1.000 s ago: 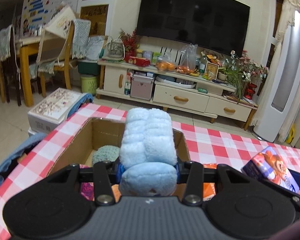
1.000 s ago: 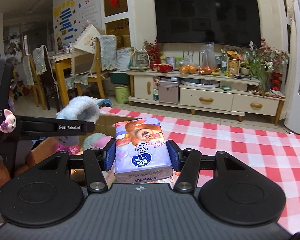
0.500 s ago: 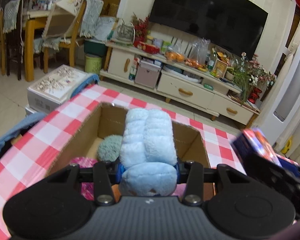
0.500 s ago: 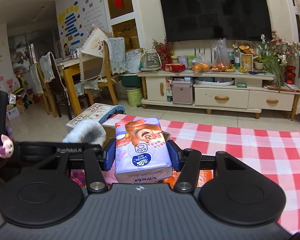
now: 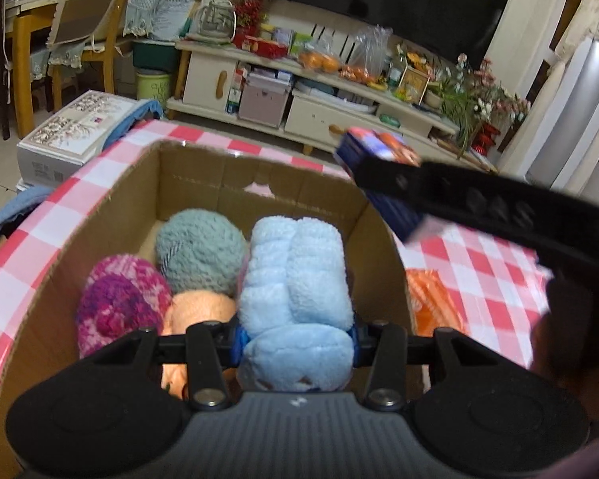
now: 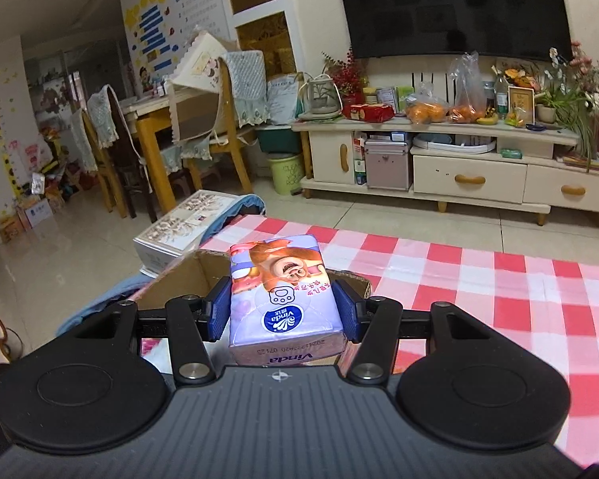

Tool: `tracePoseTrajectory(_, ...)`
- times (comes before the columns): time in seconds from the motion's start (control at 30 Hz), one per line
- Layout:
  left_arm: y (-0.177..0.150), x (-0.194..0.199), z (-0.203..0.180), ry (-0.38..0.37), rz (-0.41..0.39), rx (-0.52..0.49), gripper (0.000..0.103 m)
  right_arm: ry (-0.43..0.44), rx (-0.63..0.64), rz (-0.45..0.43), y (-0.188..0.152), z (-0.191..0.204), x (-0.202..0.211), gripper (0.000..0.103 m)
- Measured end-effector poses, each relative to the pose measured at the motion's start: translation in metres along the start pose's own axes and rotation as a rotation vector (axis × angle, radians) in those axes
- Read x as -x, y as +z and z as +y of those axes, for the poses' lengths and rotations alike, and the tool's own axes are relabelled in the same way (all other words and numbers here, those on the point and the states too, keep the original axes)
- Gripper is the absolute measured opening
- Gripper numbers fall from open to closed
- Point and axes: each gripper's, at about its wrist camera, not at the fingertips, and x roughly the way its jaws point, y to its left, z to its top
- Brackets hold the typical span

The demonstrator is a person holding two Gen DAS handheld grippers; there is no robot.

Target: Organize soft objects

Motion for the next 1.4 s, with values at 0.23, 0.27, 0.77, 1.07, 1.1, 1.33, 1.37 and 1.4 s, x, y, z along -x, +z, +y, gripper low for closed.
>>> tracePoseTrajectory(0.23,-0.006,-0.004,-0.001,0.016,0.031,-0.013,0.048,0.023,0.019,0.031,-0.001,0.002,-0.018,0.072)
tracePoseTrajectory(0.27,-0.005,-0.004,0.0,0.016,0.031,-0.014,0.052,0.015,0.022,0.031,0.0,0.001,-0.021,0.082)
tracePoseTrajectory(0.77,-0.007,0.037,-0.006,0.075,-0.126,-0.03,0.102,-0.167,-0.113,-0.158,-0.012,-0.011,0.072,0.101)
tracePoseTrajectory(1.07,-0.018,0.052,-0.012,0.152,-0.165,-0.028,0.102,-0.262,-0.128,-0.133,-0.042,-0.006,0.125,0.102)
tracePoseTrajectory(1.1,-0.02,0.054,-0.012,0.151,-0.169,-0.031,0.102,-0.262,-0.125,-0.126,-0.045,-0.005,0.128,0.102)
tracePoseTrajectory(1.33,-0.04,0.07,-0.018,0.165,-0.195,-0.04,0.102,-0.255,-0.136,-0.082,-0.066,0.006,0.155,0.103)
tracePoseTrajectory(1.37,-0.043,0.073,-0.019,0.172,-0.195,-0.044,0.102,-0.256,-0.137,-0.08,-0.069,0.008,0.16,0.103)
tracePoseTrajectory(1.4,-0.046,0.075,-0.019,0.176,-0.194,-0.046,0.102,-0.258,-0.136,-0.076,-0.071,0.009,0.162,0.103)
